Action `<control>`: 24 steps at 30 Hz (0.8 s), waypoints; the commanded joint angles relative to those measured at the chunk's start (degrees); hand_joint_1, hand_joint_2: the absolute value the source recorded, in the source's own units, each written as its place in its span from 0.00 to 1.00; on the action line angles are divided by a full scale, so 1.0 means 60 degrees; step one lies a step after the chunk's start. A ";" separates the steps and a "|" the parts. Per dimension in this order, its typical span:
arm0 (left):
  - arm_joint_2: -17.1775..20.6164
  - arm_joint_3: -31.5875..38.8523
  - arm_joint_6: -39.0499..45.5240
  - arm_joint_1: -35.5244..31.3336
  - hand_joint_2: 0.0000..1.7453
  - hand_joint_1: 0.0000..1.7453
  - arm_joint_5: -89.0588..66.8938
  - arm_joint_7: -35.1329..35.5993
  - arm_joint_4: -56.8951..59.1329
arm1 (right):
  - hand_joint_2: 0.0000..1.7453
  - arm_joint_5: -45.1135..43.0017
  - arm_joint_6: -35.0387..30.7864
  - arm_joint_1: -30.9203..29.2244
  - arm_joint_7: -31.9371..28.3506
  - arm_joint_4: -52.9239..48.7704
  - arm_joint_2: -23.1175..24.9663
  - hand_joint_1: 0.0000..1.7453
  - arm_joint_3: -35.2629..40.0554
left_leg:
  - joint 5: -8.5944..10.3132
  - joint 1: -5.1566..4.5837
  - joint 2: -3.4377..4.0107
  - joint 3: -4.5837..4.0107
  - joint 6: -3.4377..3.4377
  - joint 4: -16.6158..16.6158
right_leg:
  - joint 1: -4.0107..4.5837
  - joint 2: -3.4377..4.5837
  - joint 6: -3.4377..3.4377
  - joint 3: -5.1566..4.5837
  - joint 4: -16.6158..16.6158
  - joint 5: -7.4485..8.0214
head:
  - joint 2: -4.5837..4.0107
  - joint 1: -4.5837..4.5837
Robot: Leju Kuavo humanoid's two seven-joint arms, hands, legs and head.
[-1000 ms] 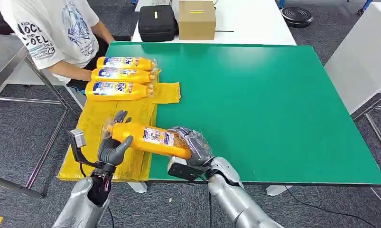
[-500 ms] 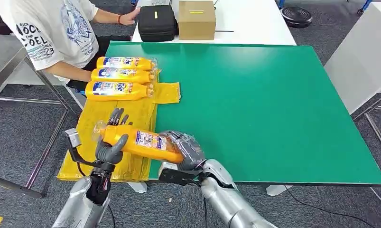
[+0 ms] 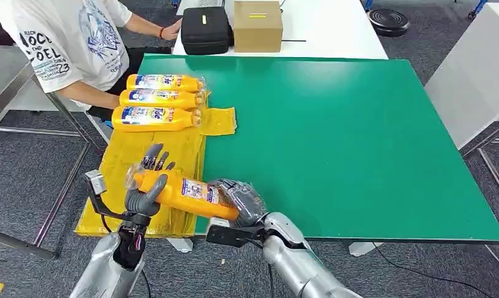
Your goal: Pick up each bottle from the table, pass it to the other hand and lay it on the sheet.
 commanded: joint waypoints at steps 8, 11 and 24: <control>0.0176 -0.0498 -0.0011 -0.0208 1.00 1.00 -0.0594 -0.0148 0.0011 | 1.00 0.0014 0.0056 -0.0117 -0.0139 0.0244 -0.0162 1.00 0.0469 | -0.0015 0.0013 -0.0006 0.0035 -0.0017 -0.0001 | 0.0015 -0.0011 -0.0015 0.0041 -0.0006 -0.0016 | 0.0000 0.0000; 0.0167 -0.0574 0.0007 -0.0134 1.00 1.00 -0.0838 -0.0255 -0.0146 | 1.00 -0.0025 -0.0014 -0.0097 -0.0117 0.0044 -0.0175 1.00 0.0351 | -0.0011 0.0008 0.0001 0.0026 -0.0013 -0.0003 | 0.0009 -0.0005 -0.0011 0.0028 -0.0005 -0.0011 | 0.0000 0.0000; 0.0142 -0.0563 0.0172 0.0011 1.00 1.00 -0.1342 -0.0169 -0.0492 | 1.00 -0.0450 -0.0408 0.0094 -0.0202 -0.1024 -0.0105 0.04 -0.0200 | -0.0024 0.0014 0.0002 0.0040 -0.0019 0.0006 | 0.0015 -0.0005 -0.0018 0.0043 0.0001 -0.0023 | 0.0000 0.0000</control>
